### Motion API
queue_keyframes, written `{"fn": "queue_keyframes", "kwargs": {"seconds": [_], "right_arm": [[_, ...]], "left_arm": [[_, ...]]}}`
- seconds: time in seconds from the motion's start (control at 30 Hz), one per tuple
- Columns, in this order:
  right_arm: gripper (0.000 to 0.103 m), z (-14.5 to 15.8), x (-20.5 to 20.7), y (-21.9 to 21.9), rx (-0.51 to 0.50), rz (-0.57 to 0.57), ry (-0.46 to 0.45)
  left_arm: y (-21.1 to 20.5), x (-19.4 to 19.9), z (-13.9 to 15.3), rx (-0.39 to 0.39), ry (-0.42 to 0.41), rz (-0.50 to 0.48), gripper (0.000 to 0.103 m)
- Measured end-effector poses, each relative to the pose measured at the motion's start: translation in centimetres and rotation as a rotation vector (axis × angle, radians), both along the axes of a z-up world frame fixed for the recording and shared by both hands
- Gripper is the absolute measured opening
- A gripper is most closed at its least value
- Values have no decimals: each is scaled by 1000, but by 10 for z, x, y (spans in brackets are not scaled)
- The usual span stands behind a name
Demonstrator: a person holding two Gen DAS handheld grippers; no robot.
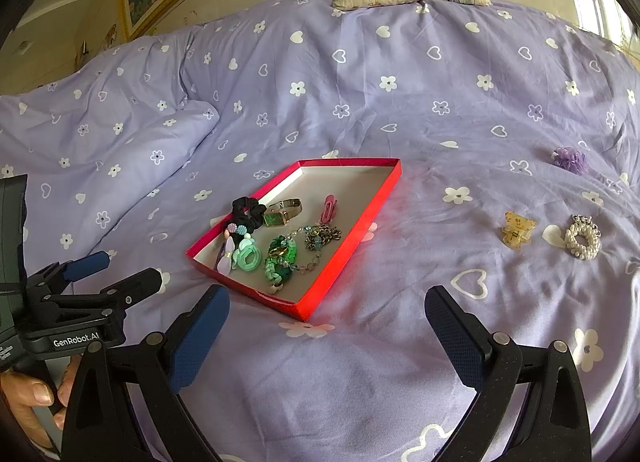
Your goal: Organize jewelry
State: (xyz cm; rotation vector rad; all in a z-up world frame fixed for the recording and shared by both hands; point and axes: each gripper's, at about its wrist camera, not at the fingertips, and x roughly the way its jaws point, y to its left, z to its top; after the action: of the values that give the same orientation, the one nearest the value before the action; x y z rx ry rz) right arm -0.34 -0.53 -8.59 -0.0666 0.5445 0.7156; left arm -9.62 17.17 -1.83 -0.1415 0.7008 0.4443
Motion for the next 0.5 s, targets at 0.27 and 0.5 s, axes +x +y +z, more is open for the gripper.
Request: {"fn": "queue_keyframes", "kwargs": {"seconds": [0.27, 0.5], "right_arm": [[100, 0, 0, 0, 0, -1, 1], [100, 0, 0, 0, 1, -1, 0]], "left_arm": [[-2, 1, 0, 0, 2, 1, 103], [-2, 4, -1, 1, 6, -5, 103]]}}
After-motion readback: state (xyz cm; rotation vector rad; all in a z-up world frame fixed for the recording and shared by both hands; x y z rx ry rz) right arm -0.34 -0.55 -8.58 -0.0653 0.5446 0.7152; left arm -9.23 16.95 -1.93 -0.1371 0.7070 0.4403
